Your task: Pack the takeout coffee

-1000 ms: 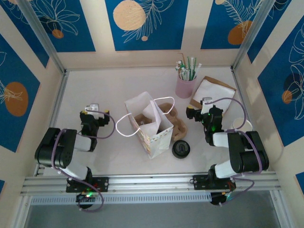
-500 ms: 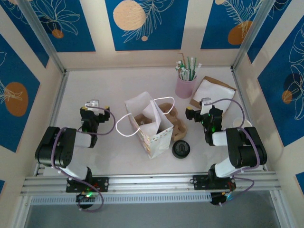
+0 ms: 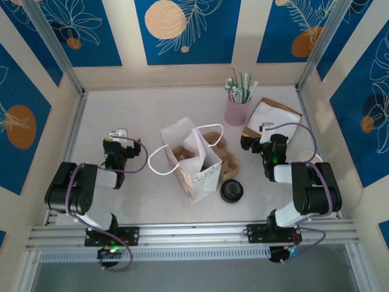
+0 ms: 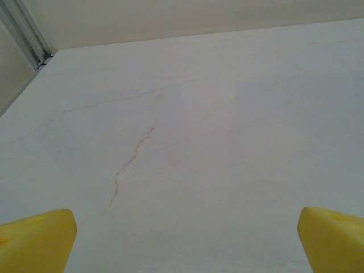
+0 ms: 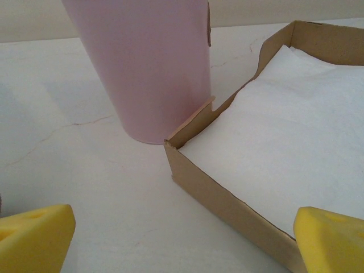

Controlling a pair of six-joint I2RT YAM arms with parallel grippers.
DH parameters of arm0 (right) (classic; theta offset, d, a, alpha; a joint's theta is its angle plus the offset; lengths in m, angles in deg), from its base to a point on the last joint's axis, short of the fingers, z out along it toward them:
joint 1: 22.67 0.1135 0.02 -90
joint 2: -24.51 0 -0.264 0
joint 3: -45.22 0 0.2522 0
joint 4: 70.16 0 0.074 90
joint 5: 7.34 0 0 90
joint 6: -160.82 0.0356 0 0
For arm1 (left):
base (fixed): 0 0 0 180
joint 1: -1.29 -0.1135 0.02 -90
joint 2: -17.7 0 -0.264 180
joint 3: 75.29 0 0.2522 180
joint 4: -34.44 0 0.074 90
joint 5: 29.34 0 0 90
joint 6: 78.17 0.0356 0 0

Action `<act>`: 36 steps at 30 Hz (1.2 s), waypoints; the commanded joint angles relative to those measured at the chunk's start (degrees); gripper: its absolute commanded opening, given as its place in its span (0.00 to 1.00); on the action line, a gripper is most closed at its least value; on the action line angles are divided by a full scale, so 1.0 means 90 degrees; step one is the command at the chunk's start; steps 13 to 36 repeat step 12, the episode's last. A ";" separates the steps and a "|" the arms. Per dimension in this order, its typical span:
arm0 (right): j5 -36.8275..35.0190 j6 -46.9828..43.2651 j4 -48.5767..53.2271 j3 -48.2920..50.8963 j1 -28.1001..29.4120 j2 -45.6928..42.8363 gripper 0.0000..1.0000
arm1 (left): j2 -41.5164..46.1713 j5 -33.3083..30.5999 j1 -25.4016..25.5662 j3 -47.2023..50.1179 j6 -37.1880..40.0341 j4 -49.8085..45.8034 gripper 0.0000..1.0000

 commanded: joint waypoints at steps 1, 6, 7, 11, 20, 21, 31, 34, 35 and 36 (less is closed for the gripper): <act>0.0104 0.0080 0.0054 -0.0117 -0.0014 0.0083 0.99 | 0.0002 0.0017 -0.0052 -0.0057 0.0097 0.0056 1.00; 0.0095 0.0063 0.0075 -0.0134 -0.0005 0.0093 0.99 | 0.0000 0.0016 -0.0046 -0.0057 0.0097 0.0046 1.00; 0.0094 0.0063 0.0086 -0.0141 -0.0003 0.0096 0.99 | 0.0001 0.0017 -0.0049 -0.0056 0.0097 0.0050 1.00; 0.0094 0.0066 0.0067 -0.0123 0.0001 0.0088 0.99 | 0.0002 0.0016 -0.0053 -0.0057 0.0097 0.0047 1.00; 0.0096 0.0061 0.0064 -0.0123 -0.0005 0.0081 0.99 | 0.0005 0.0016 -0.0046 -0.0050 0.0097 0.0046 1.00; 0.0096 0.0061 0.0064 -0.0123 -0.0005 0.0081 0.99 | 0.0005 0.0016 -0.0046 -0.0050 0.0097 0.0046 1.00; 0.0096 0.0061 0.0064 -0.0123 -0.0005 0.0081 0.99 | 0.0005 0.0016 -0.0046 -0.0050 0.0097 0.0046 1.00; 0.0096 0.0061 0.0064 -0.0123 -0.0005 0.0081 0.99 | 0.0005 0.0016 -0.0046 -0.0050 0.0097 0.0046 1.00; 0.0096 0.0061 0.0064 -0.0123 -0.0005 0.0081 0.99 | 0.0005 0.0016 -0.0046 -0.0050 0.0097 0.0046 1.00; 0.0096 0.0061 0.0064 -0.0123 -0.0005 0.0081 0.99 | 0.0005 0.0016 -0.0046 -0.0050 0.0097 0.0046 1.00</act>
